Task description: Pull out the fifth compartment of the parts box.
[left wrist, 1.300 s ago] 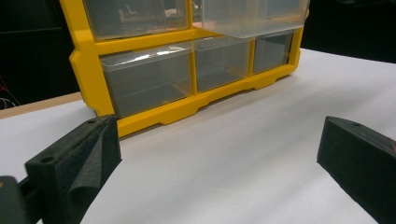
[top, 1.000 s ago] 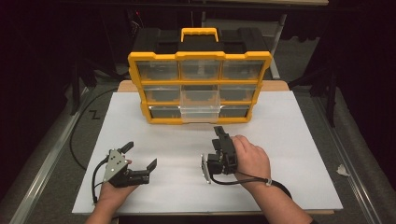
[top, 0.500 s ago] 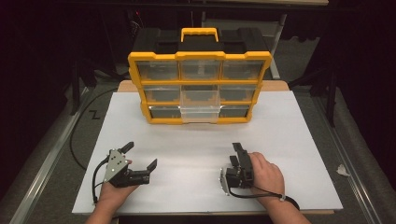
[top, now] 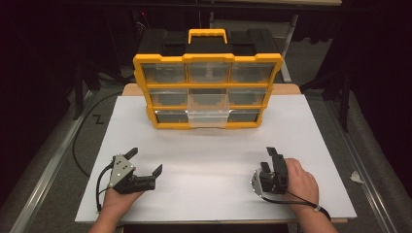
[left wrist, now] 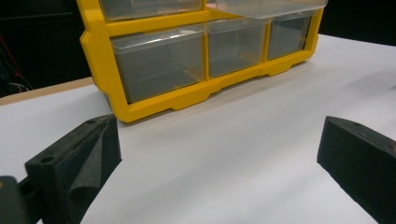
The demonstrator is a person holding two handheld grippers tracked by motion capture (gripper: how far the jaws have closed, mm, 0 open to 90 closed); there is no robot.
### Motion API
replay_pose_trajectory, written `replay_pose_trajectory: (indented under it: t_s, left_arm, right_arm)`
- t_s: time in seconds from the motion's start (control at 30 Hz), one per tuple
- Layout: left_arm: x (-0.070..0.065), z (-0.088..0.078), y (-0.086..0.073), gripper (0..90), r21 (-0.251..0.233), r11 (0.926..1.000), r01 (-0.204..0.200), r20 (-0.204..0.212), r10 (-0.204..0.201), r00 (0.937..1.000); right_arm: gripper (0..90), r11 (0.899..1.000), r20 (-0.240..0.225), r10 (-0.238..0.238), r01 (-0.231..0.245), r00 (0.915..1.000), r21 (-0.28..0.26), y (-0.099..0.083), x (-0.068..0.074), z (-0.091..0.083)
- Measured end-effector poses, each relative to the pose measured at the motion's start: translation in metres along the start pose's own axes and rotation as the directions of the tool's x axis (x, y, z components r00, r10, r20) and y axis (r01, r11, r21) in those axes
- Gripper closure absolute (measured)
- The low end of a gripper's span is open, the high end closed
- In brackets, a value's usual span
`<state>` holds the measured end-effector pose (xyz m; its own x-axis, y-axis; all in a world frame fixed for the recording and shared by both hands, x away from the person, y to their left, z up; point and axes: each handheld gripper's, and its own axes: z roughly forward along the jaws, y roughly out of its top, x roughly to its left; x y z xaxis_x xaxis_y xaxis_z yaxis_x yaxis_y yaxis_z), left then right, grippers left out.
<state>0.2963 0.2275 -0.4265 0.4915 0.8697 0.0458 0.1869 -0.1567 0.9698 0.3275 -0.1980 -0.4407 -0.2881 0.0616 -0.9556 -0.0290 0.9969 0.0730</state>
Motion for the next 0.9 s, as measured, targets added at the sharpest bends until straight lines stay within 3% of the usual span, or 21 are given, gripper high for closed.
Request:
replay_pose_trajectory:
  t_s: [0.47,0.73,0.9]
  left_arm:
    - [-0.0012,0.0006,-0.0001,0.3,0.006,0.9999,-0.009,0.007,0.008,0.9999]
    - [-0.0014,0.0006,0.0000,0.3,0.004,0.9999,-0.009,0.011,0.009,0.9999]
    - [-0.0016,0.0008,-0.0001,0.3,0.004,0.9999,-0.011,0.013,0.011,0.9999]
  right_arm:
    - [19.8,1.000,-0.017,0.001,-0.001,0.9999,0.007,-0.0025,0.0002,0.0019]
    - [11.9,1.000,-0.003,-0.007,0.007,1.0000,-0.001,-0.0004,0.0014,0.0015]
    - [1.1,1.000,0.017,-0.009,0.009,0.9998,-0.011,0.0008,0.0001,0.0006]
